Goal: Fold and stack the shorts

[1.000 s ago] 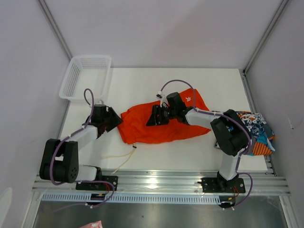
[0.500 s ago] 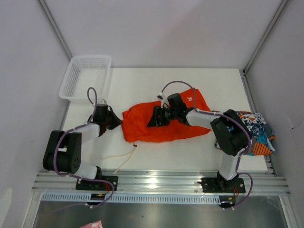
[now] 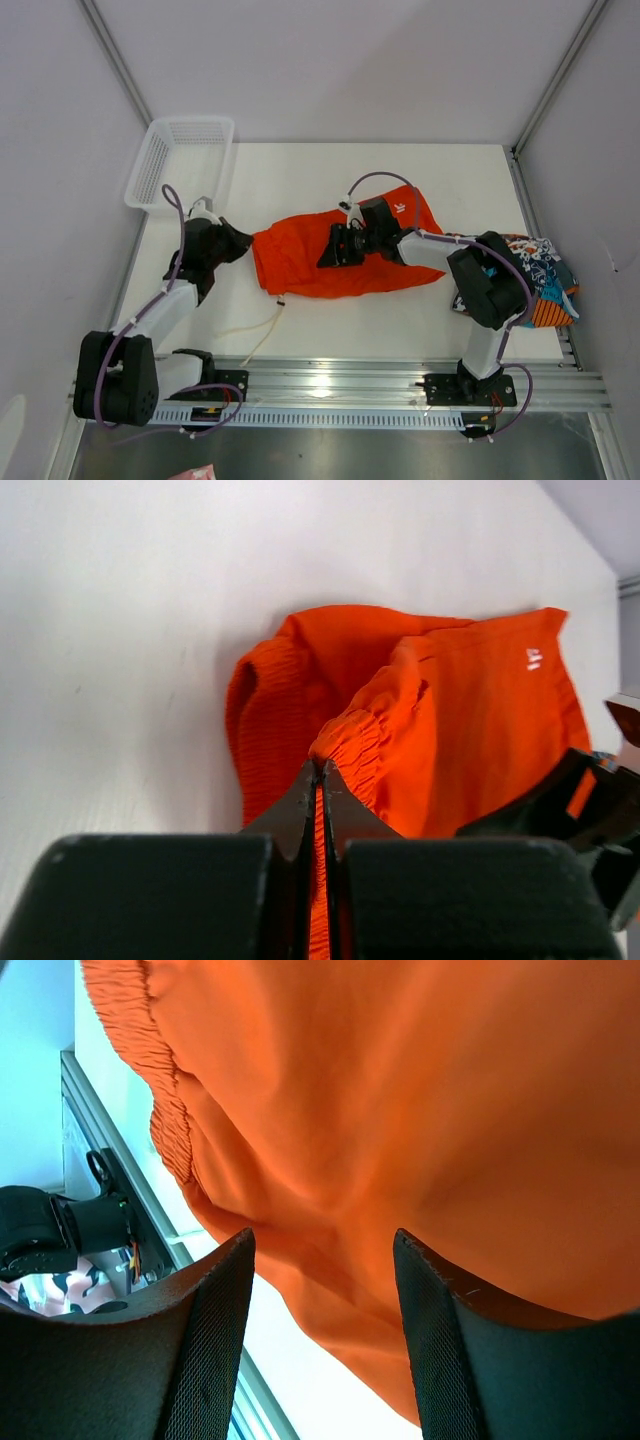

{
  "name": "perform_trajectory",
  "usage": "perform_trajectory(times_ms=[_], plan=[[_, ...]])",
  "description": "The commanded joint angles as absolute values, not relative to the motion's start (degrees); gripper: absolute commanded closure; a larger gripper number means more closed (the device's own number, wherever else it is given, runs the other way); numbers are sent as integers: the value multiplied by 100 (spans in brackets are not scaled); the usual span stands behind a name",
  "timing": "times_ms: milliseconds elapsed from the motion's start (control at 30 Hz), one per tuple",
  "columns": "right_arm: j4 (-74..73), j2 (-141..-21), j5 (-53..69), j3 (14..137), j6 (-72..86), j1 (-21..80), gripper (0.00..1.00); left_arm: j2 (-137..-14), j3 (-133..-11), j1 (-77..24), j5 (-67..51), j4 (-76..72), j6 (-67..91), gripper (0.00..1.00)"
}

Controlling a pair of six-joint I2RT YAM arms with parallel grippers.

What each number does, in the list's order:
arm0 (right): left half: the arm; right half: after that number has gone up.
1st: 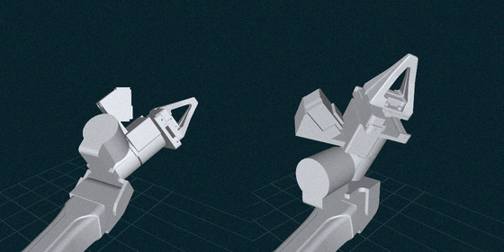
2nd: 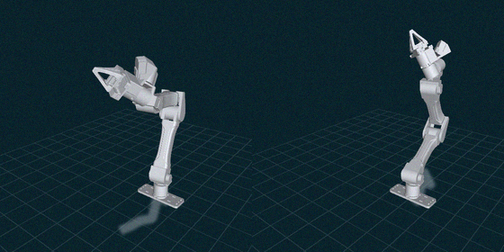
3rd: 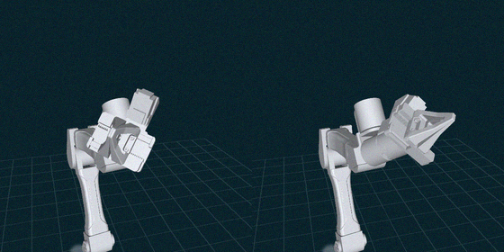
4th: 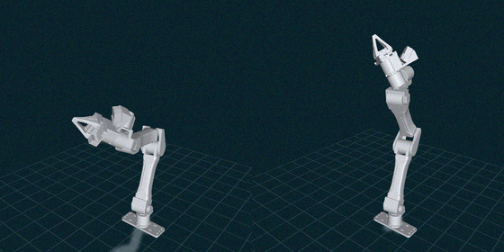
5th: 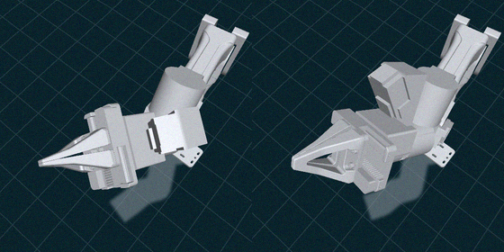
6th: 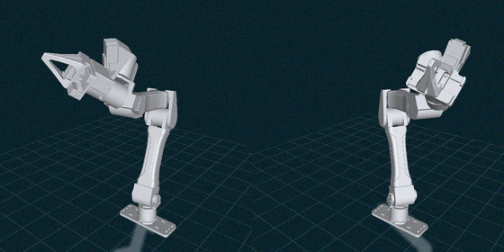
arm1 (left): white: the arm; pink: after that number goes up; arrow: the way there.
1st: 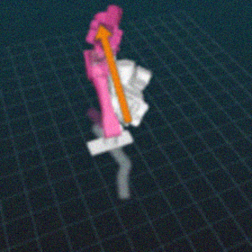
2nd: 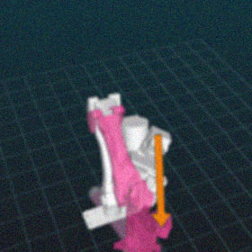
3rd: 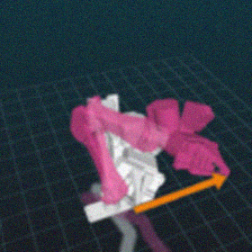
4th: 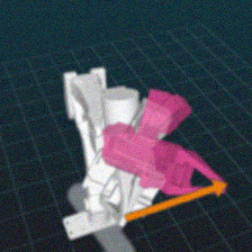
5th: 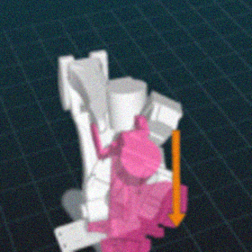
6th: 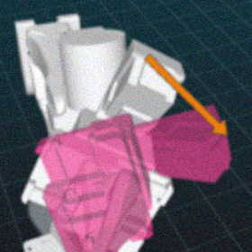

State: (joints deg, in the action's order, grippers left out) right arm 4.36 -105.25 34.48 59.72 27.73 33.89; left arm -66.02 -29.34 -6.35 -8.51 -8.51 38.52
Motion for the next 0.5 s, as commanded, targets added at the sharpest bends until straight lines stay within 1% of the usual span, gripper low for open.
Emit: perform_trajectory(times_ms=[0,133,233,267,333,367,433,467], plan=[[624,-10187,3445,5915,2663,3322,40,-6460,-2918,-633,-1238,-1502,3814,100],[668,-10099,3375,5906,2689,3296,40,-6898,-3129,-650,-1783,-2099,3963,100],[747,-10072,3349,5889,2725,3287,40,-7548,-3357,-659,-2196,-2784,4174,100],[764,-10081,3331,5889,2733,3305,40,-7759,-3645,-668,-2267,-2873,4236,100],[835,-10090,3305,5880,2777,3296,41,-8505,-3919,-686,-2259,-2664,4245,100],[852,-10099,3287,5880,2795,3296,41,-8769,-4338,-677,-2224,-2472,4271,100],[888,-10107,3305,5871,2812,3305,41,-9453,-4526,-650,-2145,-2224,4298,100],[888,-10090,3296,5871,2812,3322,41,-9596,-4552,-633,-2075,-2258,4402,100]])
